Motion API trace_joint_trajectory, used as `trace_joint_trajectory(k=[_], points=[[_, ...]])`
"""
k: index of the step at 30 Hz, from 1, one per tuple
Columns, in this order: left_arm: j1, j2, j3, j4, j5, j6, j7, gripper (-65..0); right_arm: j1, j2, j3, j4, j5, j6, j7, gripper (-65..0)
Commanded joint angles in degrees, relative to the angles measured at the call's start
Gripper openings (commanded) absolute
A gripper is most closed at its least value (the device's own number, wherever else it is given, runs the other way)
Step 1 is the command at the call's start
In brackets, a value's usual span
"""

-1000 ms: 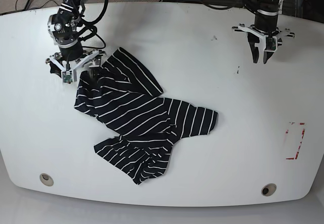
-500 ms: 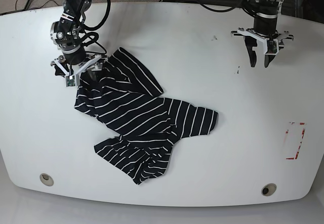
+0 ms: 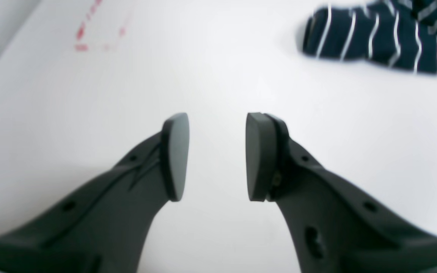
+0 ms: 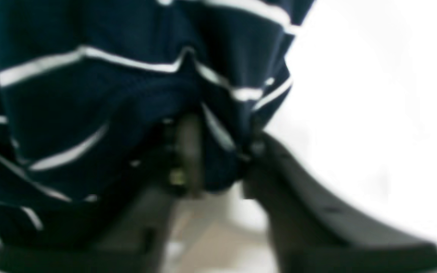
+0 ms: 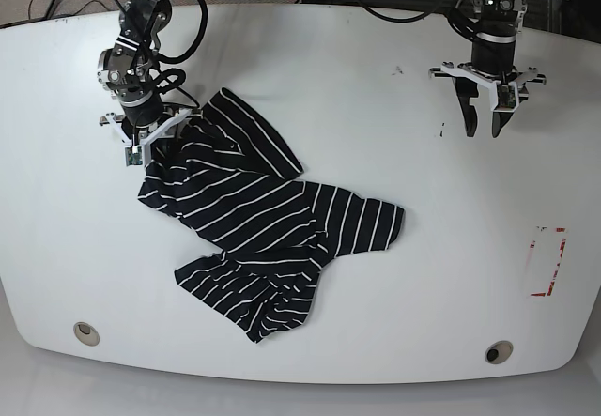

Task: Layout the t-shirt on the table in an organized manner, then fold the t-shirt properly
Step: 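Lower the right gripper onto the striped shirt's sleeve and grasp it, then reach the left gripper to the shirt's opposite edge and grasp it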

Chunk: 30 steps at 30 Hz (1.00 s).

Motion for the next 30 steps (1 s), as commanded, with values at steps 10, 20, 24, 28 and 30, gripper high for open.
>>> trace_joint_trajectory(k=[10, 20, 24, 28, 30], points=[[-4.84, -0.24, 3.34, 0.98, -0.41, 0.13, 4.37, -41.4, -3.48, 0.10, -0.29, 12.81, 0.24, -0.35, 0.94, -64.8], [-15.65, 0.11, 8.26, -0.60, -0.50, 0.13, 14.48, -41.4, -6.38, 0.10, -0.38, 21.78, 0.24, -0.09, -1.70, -64.8], [-20.67, 0.20, 10.37, -3.33, -0.59, 0.13, 15.63, -41.3, -7.08, 0.10, -0.38, 23.72, 0.24, 0.00, -1.70, -64.8], [-25.59, 1.51, 12.31, -6.67, -0.59, 0.13, 15.80, -37.5, -7.08, 0.10, -0.47, 23.98, 0.24, 0.00, -1.70, -64.8], [-28.14, 2.31, 12.57, -8.95, -0.59, 0.13, 15.80, -30.3, -7.08, 0.10, -0.47, 23.98, 0.24, 0.00, -1.70, -64.8]])
